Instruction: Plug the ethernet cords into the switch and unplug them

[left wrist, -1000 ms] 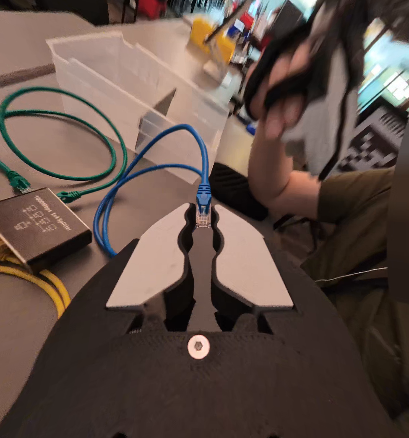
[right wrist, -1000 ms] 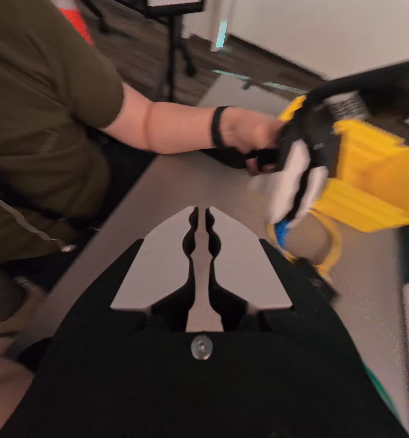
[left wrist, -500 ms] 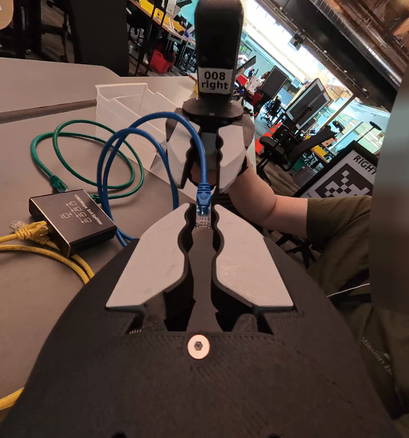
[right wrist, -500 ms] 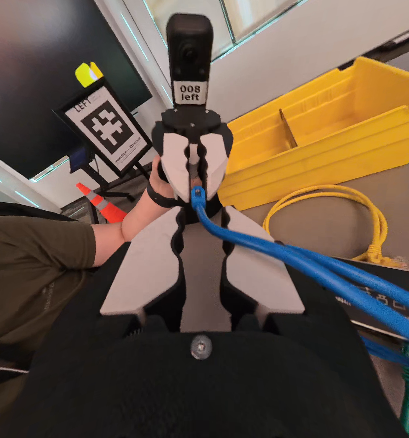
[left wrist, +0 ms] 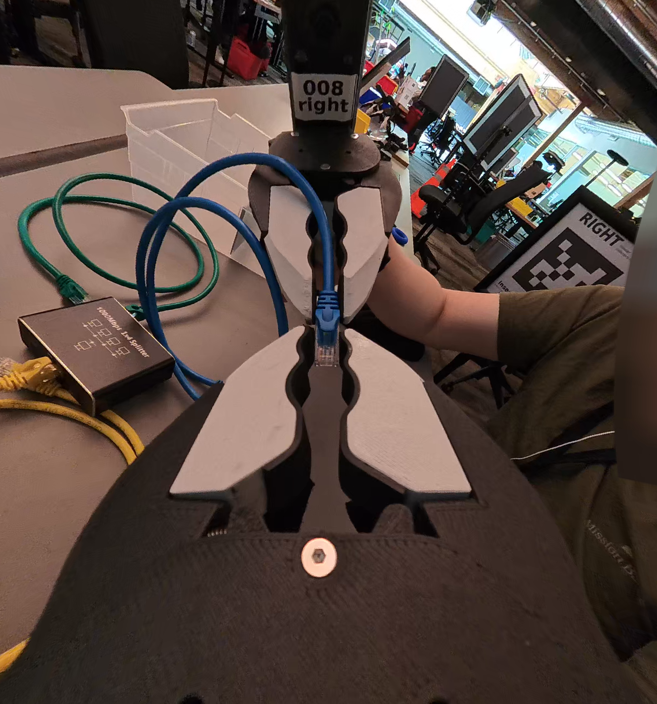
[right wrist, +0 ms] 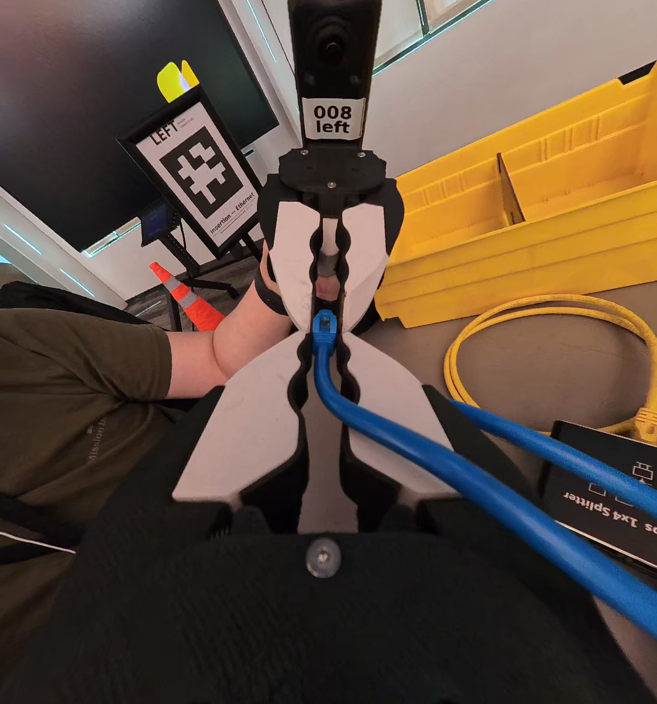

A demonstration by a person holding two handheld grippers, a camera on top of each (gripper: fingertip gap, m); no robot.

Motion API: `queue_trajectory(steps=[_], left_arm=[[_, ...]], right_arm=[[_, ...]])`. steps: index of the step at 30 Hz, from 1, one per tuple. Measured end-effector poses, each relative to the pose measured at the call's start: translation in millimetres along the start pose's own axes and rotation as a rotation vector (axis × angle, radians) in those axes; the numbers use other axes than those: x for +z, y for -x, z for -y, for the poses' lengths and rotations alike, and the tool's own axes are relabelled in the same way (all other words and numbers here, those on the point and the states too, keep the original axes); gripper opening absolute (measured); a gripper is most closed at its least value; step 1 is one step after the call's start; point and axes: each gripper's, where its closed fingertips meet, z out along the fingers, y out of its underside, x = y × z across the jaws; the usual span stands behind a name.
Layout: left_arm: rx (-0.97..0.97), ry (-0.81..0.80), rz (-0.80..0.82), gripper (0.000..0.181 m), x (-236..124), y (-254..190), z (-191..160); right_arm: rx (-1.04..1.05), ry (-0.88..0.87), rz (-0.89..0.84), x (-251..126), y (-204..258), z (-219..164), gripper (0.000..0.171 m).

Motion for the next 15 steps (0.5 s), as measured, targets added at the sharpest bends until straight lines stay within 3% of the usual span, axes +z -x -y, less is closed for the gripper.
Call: queue_trajectory(steps=[8,11,15], left_arm=[[0.037,-0.073,-0.030,0.012,0,-6,11],[0.071,-0.173,0.033,0.038,-12,0,26],[0.046,-0.316,0.110,0.043,-27,12,42]], right_arm=[[-0.112,-0.014,-0.030,-7,6,8,0.012],[-0.200,-0.067,-0.088,-17,7,21,0.012],[-0.307,-0.250,-0.105,-42,27,56,0.012]])
